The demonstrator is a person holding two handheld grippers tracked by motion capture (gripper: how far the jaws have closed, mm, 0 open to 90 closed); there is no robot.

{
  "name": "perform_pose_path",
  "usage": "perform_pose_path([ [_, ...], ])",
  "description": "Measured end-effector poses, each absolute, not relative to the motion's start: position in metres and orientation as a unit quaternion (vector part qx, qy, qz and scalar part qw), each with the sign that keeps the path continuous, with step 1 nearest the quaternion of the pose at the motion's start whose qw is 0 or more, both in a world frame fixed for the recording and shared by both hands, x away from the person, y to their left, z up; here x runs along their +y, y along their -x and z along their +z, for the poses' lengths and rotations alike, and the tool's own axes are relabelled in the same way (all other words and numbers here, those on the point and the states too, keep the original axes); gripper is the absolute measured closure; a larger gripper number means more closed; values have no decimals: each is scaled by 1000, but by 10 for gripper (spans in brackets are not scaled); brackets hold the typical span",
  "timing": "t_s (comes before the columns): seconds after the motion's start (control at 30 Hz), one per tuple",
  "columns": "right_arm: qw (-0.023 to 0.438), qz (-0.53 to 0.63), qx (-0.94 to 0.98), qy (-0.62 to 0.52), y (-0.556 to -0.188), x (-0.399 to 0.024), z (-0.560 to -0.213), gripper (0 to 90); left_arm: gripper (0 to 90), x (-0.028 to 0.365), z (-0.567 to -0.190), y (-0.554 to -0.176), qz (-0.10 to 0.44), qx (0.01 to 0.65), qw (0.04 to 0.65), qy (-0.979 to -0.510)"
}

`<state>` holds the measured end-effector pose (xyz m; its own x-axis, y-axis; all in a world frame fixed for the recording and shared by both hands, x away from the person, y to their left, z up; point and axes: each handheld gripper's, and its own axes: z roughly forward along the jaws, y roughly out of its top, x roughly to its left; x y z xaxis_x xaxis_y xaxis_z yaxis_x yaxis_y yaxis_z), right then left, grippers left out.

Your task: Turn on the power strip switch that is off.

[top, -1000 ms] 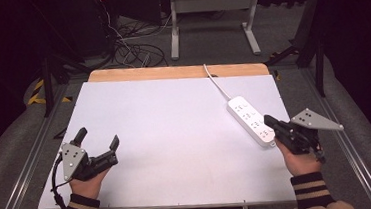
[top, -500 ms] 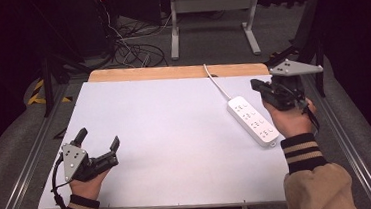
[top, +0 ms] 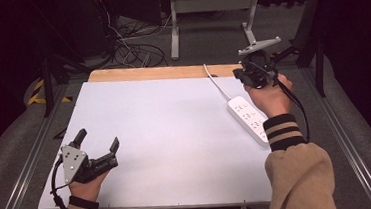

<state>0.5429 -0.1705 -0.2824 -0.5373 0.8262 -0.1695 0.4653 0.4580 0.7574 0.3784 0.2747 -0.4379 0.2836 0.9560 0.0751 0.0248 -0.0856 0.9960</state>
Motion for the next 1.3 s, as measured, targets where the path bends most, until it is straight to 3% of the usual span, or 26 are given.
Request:
perform_pose_path([
  [0.13,240,284,832,-411,-567,-167,-314,900,14,275,-439,-379,433,415,534,-595],
  [0.53,212,202,826,-481,-604,-197,-400,900,15,278,-439,-378,430,423,535,-592],
  [0.77,219,190,818,-496,-607,-204,-422,900,16,277,-439,-379,428,425,534,-593],
  [1.3,237,198,816,-489,-610,-207,-436,900,23,278,-439,-378,426,426,531,-596],
])
